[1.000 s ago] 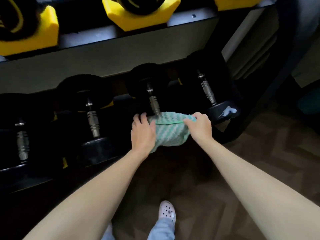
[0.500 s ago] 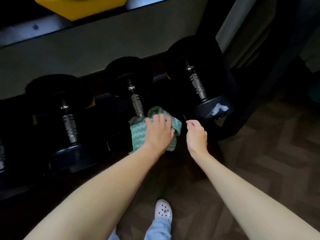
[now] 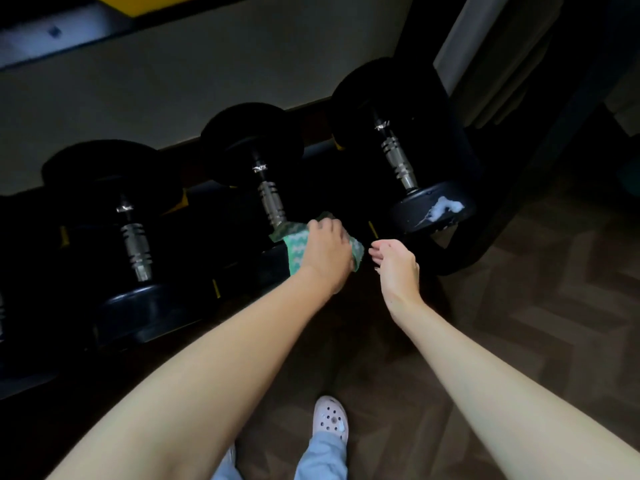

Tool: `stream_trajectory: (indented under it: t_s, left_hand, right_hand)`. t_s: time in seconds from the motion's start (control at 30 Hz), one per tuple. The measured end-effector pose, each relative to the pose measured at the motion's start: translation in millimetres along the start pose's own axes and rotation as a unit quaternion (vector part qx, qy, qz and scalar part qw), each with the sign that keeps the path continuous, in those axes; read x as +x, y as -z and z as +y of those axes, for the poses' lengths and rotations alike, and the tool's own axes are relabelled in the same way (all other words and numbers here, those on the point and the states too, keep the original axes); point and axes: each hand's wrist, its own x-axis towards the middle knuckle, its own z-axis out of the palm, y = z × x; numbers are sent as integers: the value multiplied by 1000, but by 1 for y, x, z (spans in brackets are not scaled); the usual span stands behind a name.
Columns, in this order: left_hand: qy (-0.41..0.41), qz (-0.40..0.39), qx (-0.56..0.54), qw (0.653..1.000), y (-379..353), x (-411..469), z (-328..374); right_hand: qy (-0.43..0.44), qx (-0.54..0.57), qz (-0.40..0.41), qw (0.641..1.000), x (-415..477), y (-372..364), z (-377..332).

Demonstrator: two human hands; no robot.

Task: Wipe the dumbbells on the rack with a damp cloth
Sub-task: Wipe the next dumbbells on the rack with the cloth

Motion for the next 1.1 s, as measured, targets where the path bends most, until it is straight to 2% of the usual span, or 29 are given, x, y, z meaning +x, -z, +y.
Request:
stream_trajectory:
  t_s: [0.1,0.3,0.4,0.53,0.67,0.73,0.8,0.9,0.97,1.1]
  left_hand:
    - [24,53,-95,994,-4,-23,-17]
    - [106,166,-117,973,-38,-60,-42]
    - [121,171,-149,966,-46,-68,-44]
    - [131,150,-174,964,-52,-80,-49]
    - [129,172,-228,950,-66,-98,-51]
    - [146,175,-252,941,-67,-103,-45]
    - [144,162,-260,941,-63,-99,-39]
    - [117,150,-206,960,-53,-82,-35]
    - [98,124,-149,976,-44,-72,-35]
    - [86,77,-69,991,-22,-61,-31]
  right_hand:
    - [6,18,-17,1000,-8,-8,-3]
    - [-3,100,-68,993,-27,-14,-13]
    - [61,68,-88,992,-37,-15,-9]
    - [115,12,-153,981,-47,-23,-9]
    - [205,-74,-223,950,-56,-37,-12]
    - [237,-115,-209,942,-55,-40,-9]
    - [219,-68,-168,959,-52,-37,-5]
    - [122,80,-94,985,-43,-26,1]
    - [83,95,-58,990,-35,-17,8]
    - [18,136,-45,990,-23,-4,15]
